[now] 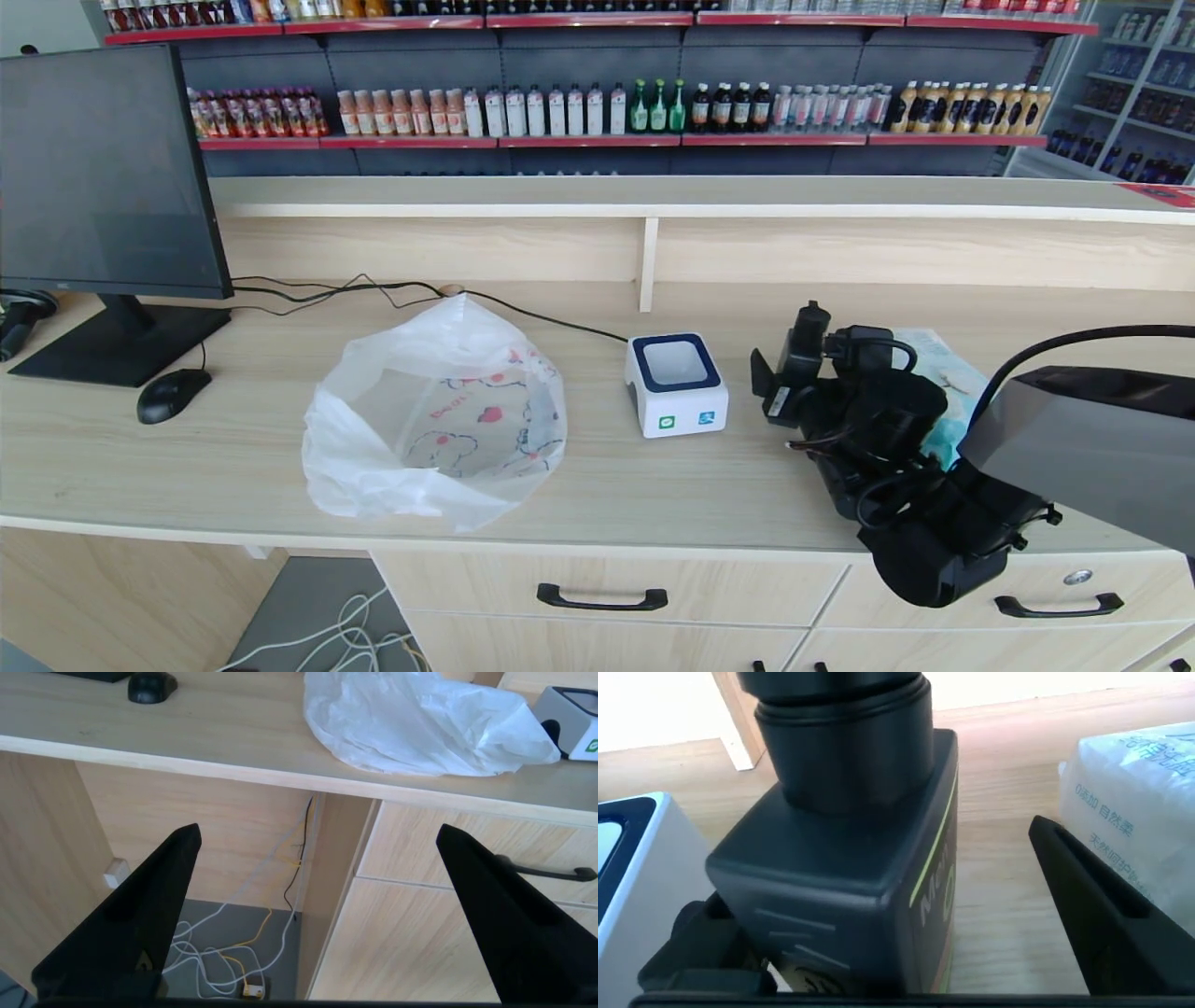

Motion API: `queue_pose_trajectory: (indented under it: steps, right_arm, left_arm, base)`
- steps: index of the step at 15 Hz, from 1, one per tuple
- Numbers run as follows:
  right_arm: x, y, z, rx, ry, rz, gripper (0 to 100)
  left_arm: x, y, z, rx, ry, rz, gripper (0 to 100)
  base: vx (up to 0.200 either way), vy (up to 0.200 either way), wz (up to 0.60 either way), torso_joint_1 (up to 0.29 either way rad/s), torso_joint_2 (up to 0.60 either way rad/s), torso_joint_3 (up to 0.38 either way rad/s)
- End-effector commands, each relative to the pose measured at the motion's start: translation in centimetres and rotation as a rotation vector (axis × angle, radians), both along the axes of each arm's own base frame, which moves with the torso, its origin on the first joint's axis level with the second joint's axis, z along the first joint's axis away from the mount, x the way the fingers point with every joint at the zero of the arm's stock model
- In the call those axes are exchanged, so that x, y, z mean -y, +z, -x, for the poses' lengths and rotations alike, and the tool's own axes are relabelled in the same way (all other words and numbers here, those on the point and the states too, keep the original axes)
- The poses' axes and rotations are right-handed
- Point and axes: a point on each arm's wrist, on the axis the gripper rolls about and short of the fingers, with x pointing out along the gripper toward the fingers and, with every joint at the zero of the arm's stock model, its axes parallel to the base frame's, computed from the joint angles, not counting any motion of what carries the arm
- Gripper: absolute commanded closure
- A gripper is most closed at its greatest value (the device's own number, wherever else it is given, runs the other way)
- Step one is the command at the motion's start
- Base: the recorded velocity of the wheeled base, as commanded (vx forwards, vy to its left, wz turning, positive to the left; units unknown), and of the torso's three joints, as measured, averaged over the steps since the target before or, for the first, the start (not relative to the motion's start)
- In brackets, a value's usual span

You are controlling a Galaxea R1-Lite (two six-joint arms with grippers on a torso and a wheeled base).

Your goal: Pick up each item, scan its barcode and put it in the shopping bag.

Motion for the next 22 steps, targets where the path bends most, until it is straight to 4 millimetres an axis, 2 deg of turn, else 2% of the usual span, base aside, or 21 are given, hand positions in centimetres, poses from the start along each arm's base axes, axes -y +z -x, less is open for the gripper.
queue_pose_trajectory:
  steps: [1,6,11,14,21,22]
  right_arm:
    - [-0.1,-0.3,-0.1,-0.004,0.001,0.003,100]
    - [-0.1,-0.2,-0.1,-0.001,0.002,0.001,100]
    - [-2.5,0.2,1.0,0.006,0.069,-0.006,100]
    - [-2.8,0.6,1.4,0.014,0.080,-0.008,100]
    - [-1.0,4.0,3.5,0.062,0.059,-0.029,100]
    - [-0.6,5.2,4.2,0.087,0.060,-0.030,100]
  left_arm:
    - [0.0,0.0,0.0,0.000,0.001,0.001,0]
    - [0.0,0.0,0.0,-0.002,0.001,0.001,0]
    - [0.0,0.0,0.0,0.000,0.002,0.001,0]
    - [0.0,0.0,0.0,0.001,0.001,0.001,0]
    - [0.0,0.0,0.0,0.001,0.002,0.001,0]
    - [0.0,0.0,0.0,0.000,0.001,0.001,0]
  base:
    - [0.000,0.000,0.00,0.000,0.00,0.000]
    - [0.000,0.000,0.00,0.000,0.00,0.000]
    - [0.000,0.000,0.00,0.000,0.00,0.000]
    - [0.000,0.000,0.00,0.000,0.00,0.000]
    - [0.000,0.000,0.00,0.000,0.00,0.000]
    - [0.000,0.000,0.00,0.000,0.00,0.000]
